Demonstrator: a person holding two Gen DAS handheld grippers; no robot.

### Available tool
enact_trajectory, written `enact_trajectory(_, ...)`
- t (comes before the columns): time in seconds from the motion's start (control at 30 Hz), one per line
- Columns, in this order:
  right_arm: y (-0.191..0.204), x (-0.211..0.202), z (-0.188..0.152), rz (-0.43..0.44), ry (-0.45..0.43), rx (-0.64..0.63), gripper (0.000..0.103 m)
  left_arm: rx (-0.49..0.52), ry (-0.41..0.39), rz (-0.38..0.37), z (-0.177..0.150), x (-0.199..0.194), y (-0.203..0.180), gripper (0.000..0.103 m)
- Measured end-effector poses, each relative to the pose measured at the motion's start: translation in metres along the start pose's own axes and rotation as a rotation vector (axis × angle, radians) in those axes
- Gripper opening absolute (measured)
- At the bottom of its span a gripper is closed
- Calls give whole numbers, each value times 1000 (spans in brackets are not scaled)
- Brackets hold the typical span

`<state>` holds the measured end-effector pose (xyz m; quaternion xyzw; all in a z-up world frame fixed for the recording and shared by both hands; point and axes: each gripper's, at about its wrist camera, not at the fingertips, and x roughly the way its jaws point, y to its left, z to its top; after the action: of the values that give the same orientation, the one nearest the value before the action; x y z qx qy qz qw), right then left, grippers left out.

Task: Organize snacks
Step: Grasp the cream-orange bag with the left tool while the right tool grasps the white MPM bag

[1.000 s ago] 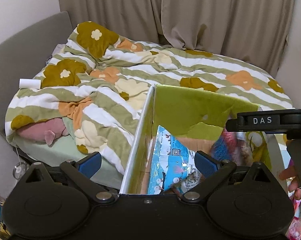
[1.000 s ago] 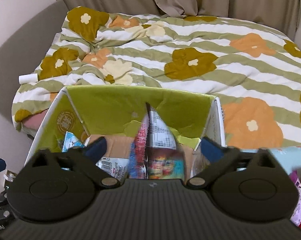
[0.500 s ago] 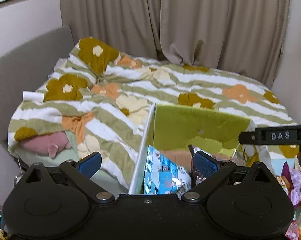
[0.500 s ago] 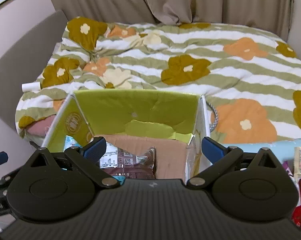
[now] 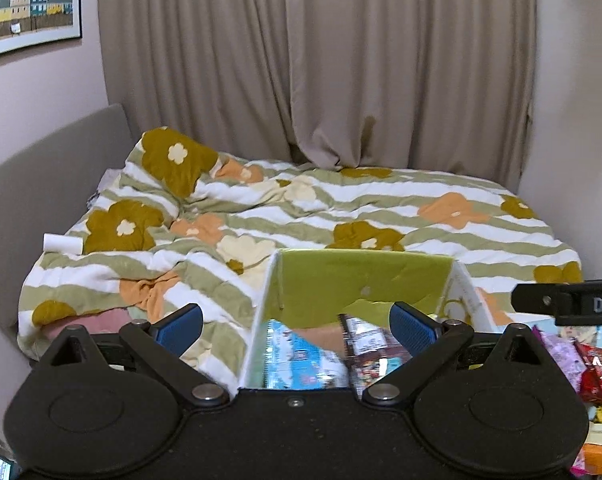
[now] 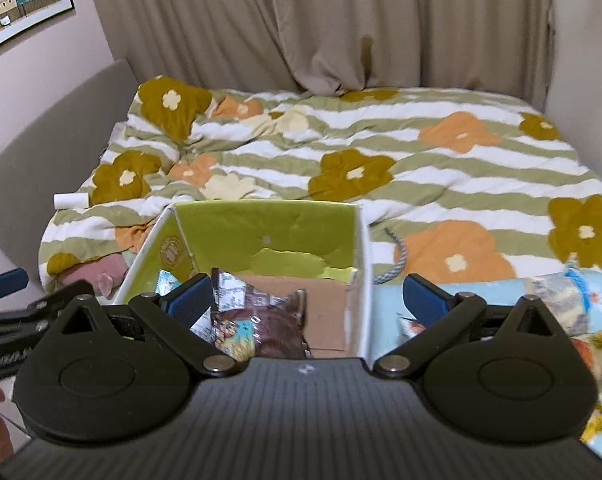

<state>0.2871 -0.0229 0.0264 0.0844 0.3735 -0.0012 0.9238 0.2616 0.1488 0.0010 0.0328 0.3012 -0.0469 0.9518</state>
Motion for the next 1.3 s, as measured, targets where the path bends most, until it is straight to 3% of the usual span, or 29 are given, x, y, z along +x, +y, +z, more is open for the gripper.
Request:
enact_trajectory(0.23, -50, -52, -21, -54, -27, 59, 103, 63, -3, -107, -12, -26, -48, 101)
enact_trajectory(0.4, -106, -88, -43, -88, -31, 83, 103, 56, 64, -214, -31, -42, -89, 101)
enact_trajectory(0.57, -165, -114, -67, -107, -10, 86, 103, 30, 101, -234, -53, -59, -140, 101)
enact_trajectory(0.7, -210, -130, -88, -105, 19, 80, 103, 71, 106, -246, -69, -70, -187, 101)
enact_trajectory(1.0, -289, -138, -129, -55, 114, 33, 103, 190, 165, -307, -101, -59, -272, 101)
enact_trajectory(1.3, -332, -104, -164, 42, 296, 22, 103, 389, 241, -397, -117, -21, -332, 101)
